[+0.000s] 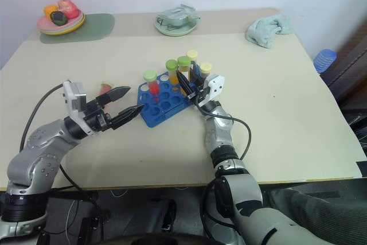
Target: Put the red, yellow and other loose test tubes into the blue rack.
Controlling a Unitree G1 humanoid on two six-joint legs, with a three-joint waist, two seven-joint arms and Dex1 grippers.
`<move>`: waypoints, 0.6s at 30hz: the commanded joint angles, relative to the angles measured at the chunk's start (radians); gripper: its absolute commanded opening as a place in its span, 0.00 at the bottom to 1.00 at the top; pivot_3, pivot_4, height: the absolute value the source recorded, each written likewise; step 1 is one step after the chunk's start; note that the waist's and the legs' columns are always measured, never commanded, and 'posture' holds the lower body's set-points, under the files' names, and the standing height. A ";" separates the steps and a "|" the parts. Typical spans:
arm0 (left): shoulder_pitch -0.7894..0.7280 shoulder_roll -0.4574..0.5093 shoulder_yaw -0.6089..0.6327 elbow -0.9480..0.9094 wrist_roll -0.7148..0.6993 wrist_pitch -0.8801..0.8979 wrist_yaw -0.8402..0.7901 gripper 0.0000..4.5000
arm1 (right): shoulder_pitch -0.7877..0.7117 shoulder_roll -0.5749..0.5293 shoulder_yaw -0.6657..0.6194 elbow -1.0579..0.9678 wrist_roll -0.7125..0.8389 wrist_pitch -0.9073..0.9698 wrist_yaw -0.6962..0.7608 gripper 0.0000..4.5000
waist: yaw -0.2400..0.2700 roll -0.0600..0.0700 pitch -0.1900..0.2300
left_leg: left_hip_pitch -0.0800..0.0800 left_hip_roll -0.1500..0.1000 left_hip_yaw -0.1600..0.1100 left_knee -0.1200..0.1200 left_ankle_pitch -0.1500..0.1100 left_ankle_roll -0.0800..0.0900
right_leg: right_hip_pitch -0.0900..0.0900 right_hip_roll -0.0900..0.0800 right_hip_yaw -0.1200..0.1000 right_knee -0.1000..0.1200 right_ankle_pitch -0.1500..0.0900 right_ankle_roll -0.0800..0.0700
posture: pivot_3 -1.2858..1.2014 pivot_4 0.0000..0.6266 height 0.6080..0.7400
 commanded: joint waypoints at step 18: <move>-0.004 -0.018 0.015 -0.023 -0.012 -0.014 -0.006 0.94 | 0.027 -0.015 0.010 -0.083 -0.039 -0.037 -0.040 0.99 | 0.001 0.000 0.000 | 0.000 0.000 0.000 0.000 0.000 0.000 | 0.000 0.000 0.000 0.000 0.000 0.000 | 0.52 0.24 1.00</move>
